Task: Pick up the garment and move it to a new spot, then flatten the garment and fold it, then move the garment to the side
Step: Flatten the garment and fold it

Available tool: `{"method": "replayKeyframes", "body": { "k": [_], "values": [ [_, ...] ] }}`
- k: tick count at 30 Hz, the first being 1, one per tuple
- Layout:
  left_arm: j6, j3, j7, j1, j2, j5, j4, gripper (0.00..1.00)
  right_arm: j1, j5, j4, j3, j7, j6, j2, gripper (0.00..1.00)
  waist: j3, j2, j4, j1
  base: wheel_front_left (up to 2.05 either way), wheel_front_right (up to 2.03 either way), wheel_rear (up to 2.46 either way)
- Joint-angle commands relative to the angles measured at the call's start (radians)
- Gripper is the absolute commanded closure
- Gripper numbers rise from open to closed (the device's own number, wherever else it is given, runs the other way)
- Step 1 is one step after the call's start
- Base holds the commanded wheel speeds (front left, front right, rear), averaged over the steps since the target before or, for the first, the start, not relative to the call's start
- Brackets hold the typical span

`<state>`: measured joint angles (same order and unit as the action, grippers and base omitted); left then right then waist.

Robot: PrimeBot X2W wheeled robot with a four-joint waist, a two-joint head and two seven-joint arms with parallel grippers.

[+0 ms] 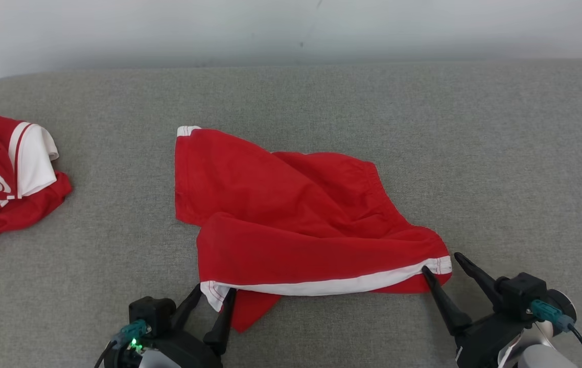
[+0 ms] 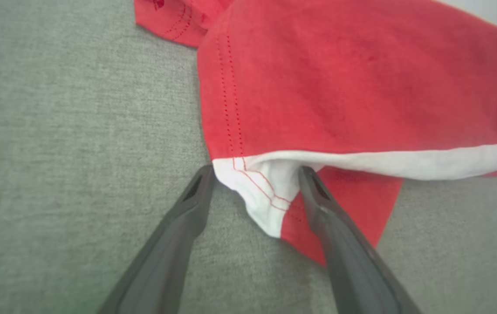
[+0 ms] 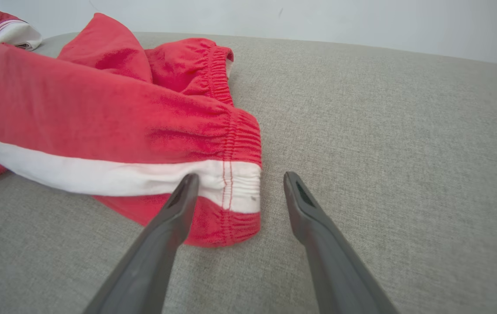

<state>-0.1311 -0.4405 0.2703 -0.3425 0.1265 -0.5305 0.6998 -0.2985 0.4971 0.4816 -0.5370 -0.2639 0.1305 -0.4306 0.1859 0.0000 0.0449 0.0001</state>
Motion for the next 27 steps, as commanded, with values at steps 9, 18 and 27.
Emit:
{"method": "replayKeyframes", "body": {
  "k": [9,18,27],
  "values": [
    [0.002,-0.08,-0.013,-0.033,-0.003,-0.09,0.017,1.0,-0.075,0.098,0.012,-0.109,-0.001,0.0,-0.028,1.0,0.024,0.0,0.014,-0.0001,0.0,0.0,0.0],
    [0.002,-0.033,-0.006,0.045,0.019,-0.112,-0.126,1.0,-0.001,0.111,-0.098,-0.075,-0.001,0.0,-0.038,1.0,-0.028,0.0,0.01,-0.0001,0.0,0.0,0.0],
    [0.002,-0.024,-0.013,-0.056,0.112,-0.08,-0.317,1.0,-0.014,0.134,-0.257,-0.01,-0.001,0.0,-0.045,1.0,-0.064,0.0,0.001,-0.0001,0.0,0.0,0.0]
  ]
}}
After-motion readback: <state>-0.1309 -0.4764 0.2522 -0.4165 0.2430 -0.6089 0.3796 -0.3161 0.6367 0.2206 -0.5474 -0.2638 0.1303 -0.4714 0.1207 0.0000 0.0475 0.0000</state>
